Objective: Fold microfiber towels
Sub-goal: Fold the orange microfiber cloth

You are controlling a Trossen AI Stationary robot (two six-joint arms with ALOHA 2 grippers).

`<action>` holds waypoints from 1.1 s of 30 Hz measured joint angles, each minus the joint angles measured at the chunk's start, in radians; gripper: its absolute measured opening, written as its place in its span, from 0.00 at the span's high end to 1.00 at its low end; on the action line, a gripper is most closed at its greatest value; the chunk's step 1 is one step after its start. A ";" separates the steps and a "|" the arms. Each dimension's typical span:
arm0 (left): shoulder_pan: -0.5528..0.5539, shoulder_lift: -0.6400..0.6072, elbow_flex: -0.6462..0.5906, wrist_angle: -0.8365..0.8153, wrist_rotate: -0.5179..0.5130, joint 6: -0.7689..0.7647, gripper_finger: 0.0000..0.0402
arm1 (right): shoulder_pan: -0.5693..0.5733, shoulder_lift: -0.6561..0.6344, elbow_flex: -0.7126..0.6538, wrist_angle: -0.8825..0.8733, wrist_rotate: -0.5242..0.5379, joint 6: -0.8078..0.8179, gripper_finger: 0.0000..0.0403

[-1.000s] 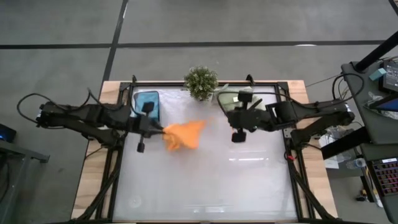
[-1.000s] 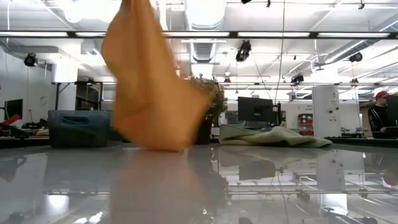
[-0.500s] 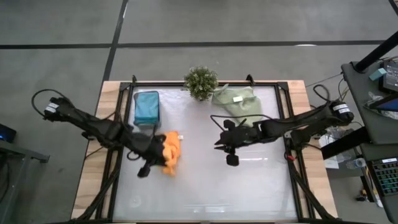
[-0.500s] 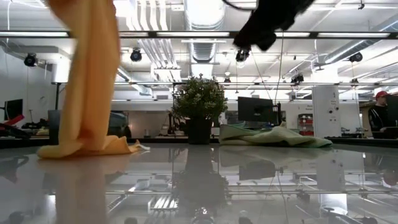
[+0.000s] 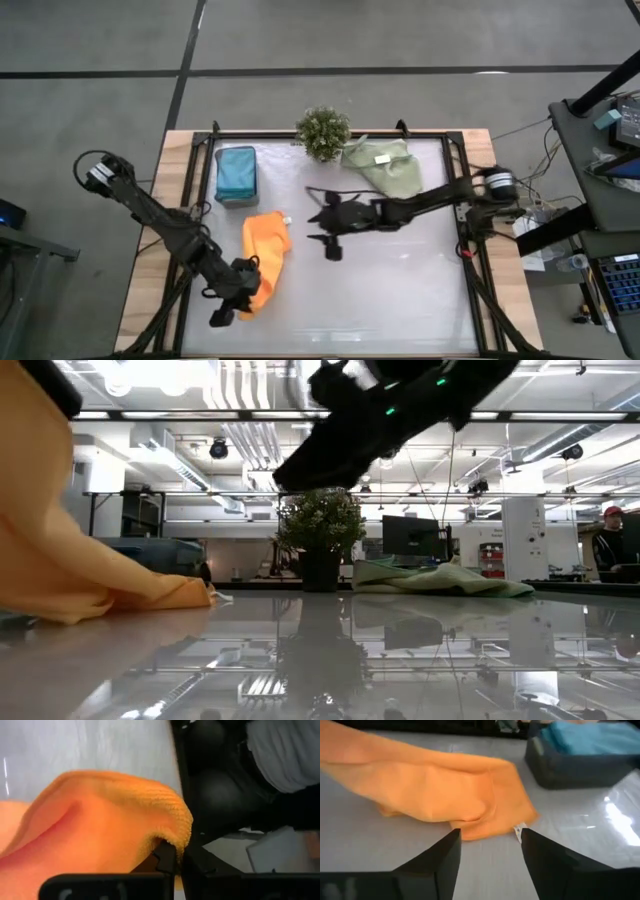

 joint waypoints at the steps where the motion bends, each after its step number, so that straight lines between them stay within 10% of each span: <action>1: -0.002 0.011 -0.003 0.006 -0.001 -0.020 1.00 | 0.000 0.041 0.033 -0.005 0.000 -0.013 0.51; 19: -0.047 0.151 -0.009 0.129 -0.003 -0.080 1.00 | -0.101 0.576 0.631 -0.015 -0.411 -0.104 0.50; 33: -0.050 0.151 -0.009 0.129 -0.007 -0.080 1.00 | -0.111 0.744 0.873 -0.164 -0.428 -0.115 0.64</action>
